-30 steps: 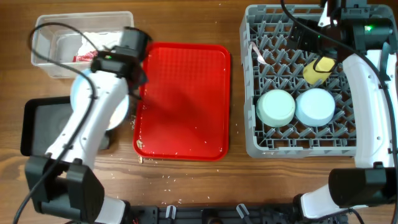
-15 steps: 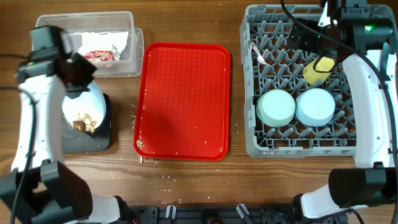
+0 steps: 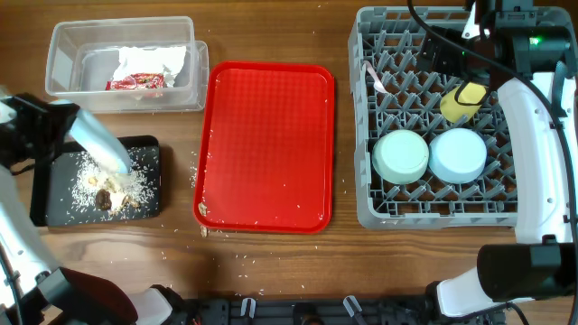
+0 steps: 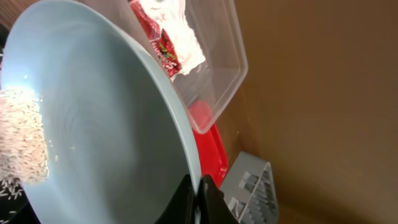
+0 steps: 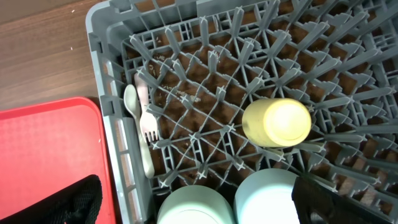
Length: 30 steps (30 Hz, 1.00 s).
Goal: Sort waste into correct bins and load items into the dishwasher rack
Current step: 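Tilt the plate with the left gripper to dump rice onto the black tray, then carry the empty plate back onto the red tray and open the left gripper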
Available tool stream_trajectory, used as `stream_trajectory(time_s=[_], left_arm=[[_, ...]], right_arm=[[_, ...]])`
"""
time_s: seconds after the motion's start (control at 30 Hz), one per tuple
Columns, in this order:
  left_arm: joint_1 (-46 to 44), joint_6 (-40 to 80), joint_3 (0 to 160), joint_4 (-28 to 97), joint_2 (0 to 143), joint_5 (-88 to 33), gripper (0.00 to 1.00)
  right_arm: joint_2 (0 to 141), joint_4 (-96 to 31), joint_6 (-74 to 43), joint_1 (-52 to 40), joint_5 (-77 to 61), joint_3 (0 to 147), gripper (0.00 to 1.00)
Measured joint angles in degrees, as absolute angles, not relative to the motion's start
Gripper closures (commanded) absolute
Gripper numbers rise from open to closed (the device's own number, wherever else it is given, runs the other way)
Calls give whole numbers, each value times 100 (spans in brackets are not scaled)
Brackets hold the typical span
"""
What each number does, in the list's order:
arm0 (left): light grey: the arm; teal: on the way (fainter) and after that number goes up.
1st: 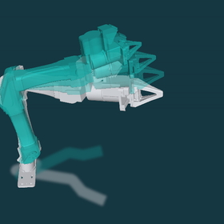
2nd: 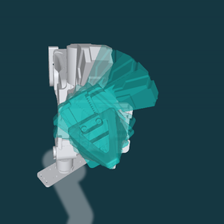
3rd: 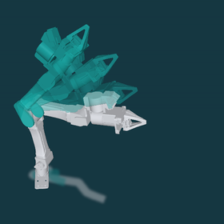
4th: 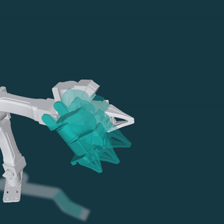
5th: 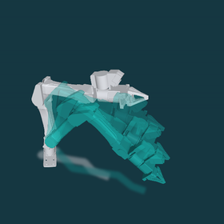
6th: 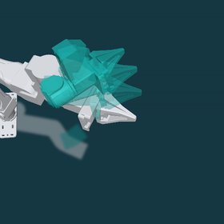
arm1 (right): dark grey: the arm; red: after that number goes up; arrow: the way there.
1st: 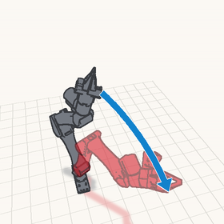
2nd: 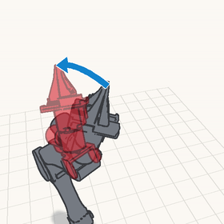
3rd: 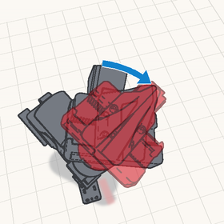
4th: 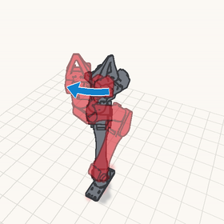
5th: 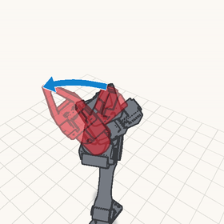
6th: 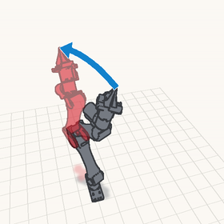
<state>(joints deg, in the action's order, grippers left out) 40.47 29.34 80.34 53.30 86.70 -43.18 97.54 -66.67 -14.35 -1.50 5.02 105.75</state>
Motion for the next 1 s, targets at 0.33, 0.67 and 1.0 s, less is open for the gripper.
stream_trajectory(time_s=[0.33,0.67,1.0], left_arm=[[5041,2438,8038,5653,8670,-5310,96],[5083,2025,8049,6038,8685,-5450,96],[3970,1022,8064,7358,8665,-5933,96]], right_arm=[[9754,-6670,-1435,-150,502,10575,0],[9754,-6670,-1435,-150,502,10575,0],[9754,-6670,-1435,-150,502,10575,0]])
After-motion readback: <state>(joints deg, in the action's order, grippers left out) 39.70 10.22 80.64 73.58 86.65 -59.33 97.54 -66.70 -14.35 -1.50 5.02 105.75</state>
